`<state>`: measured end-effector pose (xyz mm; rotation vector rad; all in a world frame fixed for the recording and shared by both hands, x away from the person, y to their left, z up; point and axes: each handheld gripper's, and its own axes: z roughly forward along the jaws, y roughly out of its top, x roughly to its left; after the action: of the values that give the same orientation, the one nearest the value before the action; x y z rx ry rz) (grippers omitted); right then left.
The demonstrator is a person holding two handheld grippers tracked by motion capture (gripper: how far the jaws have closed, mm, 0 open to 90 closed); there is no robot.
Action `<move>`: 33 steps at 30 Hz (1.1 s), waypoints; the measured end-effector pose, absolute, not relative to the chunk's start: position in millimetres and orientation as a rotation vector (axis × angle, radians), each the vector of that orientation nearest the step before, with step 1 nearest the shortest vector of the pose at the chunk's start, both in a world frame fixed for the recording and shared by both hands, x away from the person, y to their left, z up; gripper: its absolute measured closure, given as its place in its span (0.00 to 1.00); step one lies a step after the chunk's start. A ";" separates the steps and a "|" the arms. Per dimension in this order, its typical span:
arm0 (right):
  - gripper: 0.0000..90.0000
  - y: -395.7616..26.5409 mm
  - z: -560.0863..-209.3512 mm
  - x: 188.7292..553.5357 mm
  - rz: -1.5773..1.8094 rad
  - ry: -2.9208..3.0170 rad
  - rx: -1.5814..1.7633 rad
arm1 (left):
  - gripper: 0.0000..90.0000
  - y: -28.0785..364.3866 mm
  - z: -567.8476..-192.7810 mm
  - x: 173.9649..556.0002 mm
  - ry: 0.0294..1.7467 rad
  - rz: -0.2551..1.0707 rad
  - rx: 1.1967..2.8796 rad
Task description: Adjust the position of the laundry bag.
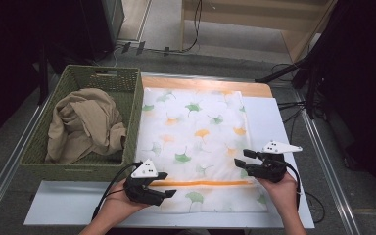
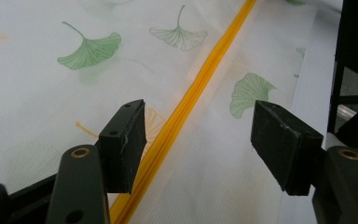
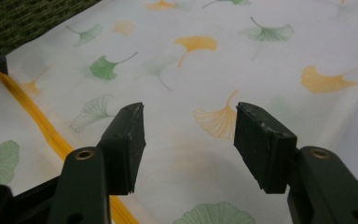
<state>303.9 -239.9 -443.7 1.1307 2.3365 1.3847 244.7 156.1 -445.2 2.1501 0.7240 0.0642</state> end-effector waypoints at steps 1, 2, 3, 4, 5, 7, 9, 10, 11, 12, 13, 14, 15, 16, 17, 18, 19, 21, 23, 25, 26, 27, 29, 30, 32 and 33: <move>0.48 -239.5 -443.0 303.2 1.392 2.334 1.122 | 0.40 155.7 -445.4 245.6 0.739 0.067 2.141; 0.48 -239.3 -442.8 303.0 1.397 2.332 1.114 | 0.40 155.4 -446.0 246.6 0.740 0.061 2.131; 0.48 -239.1 -442.8 302.9 1.402 2.335 1.112 | 0.40 154.9 -445.8 247.2 0.745 0.058 2.129; 0.48 -238.7 -443.0 302.8 1.408 2.337 1.109 | 0.40 154.5 -445.7 247.1 0.744 0.062 2.129; 0.48 -238.6 -443.0 302.8 1.411 2.338 1.109 | 0.39 154.3 -445.7 246.9 0.741 0.063 2.130; 0.48 -238.7 -443.1 302.6 1.423 2.345 1.110 | 0.38 154.1 -444.7 246.4 0.744 0.074 2.138; 0.48 -238.6 -443.5 302.5 1.426 2.350 1.109 | 0.38 154.0 -443.9 246.0 0.742 0.072 2.129; 0.48 -238.6 -443.8 302.6 1.426 2.352 1.115 | 0.38 154.6 -442.8 245.6 0.741 0.069 2.133; 0.48 -238.7 -444.1 302.9 1.425 2.354 1.121 | 0.38 154.5 -442.7 244.9 0.741 0.065 2.123; 0.48 -238.7 -444.3 303.0 1.427 2.355 1.128 | 0.39 155.2 -442.0 244.6 0.735 0.066 2.135; 0.48 -238.5 -444.2 303.0 1.422 2.357 1.130 | 0.39 155.6 -441.6 244.1 0.733 0.065 2.147; 0.48 -238.0 -444.1 303.0 1.418 2.358 1.133 | 0.40 155.8 -441.2 243.6 0.733 0.064 2.152; 0.48 -237.6 -444.0 302.8 1.417 2.357 1.137 | 0.40 156.1 -441.0 243.5 0.731 0.059 2.157; 0.48 -237.1 -444.0 302.5 1.415 2.353 1.143 | 0.42 156.4 -440.3 243.3 0.731 0.051 2.163; 0.48 -236.6 -443.7 301.7 1.406 2.354 1.150 | 0.42 156.3 -440.1 243.0 0.728 0.046 2.153; 0.48 -236.3 -443.8 301.0 1.401 2.349 1.150 | 0.42 156.2 -439.5 242.6 0.726 0.046 2.153; 0.48 -236.2 -443.8 300.5 1.398 2.348 1.152 | 0.42 156.0 -438.6 242.5 0.722 0.052 2.157; 0.48 -236.6 -443.9 299.4 1.387 2.340 1.162 | 0.42 155.0 -438.1 242.3 0.710 0.058 2.154; 0.47 -237.8 -444.2 298.7 1.387 2.337 1.182 | 0.42 154.2 -438.3 242.9 0.707 0.063 2.155; 0.47 -238.6 -445.3 298.6 1.384 2.341 1.182 | 0.42 153.7 -438.2 244.0 0.716 0.057 2.160; 0.47 -238.6 -445.6 297.8 1.384 2.341 1.187 | 0.42 153.0 -438.8 244.7 0.714 0.052 2.155; 0.47 -238.8 -445.6 297.0 1.377 2.345 1.188 | 0.42 152.2 -439.0 245.0 0.714 0.050 2.155; 0.47 -238.9 -445.7 295.9 1.376 2.346 1.184 | 0.42 150.5 -439.2 245.8 0.705 0.055 2.164; 0.47 -239.1 -446.0 295.1 1.371 2.343 1.194 | 0.42 149.6 -439.4 246.1 0.707 0.054 2.167; 0.47 -239.9 -446.9 294.4 1.354 2.338 1.199 | 0.42 148.2 -440.2 246.9 0.703 0.046 2.170; 0.47 -239.9 -446.9 294.4 1.354 2.338 1.199 | 0.43 148.2 -440.2 246.9 0.703 0.046 2.170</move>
<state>294.4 -239.9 -446.9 1.1985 2.3381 1.3541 246.9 148.2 -440.2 2.1701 0.7031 0.0465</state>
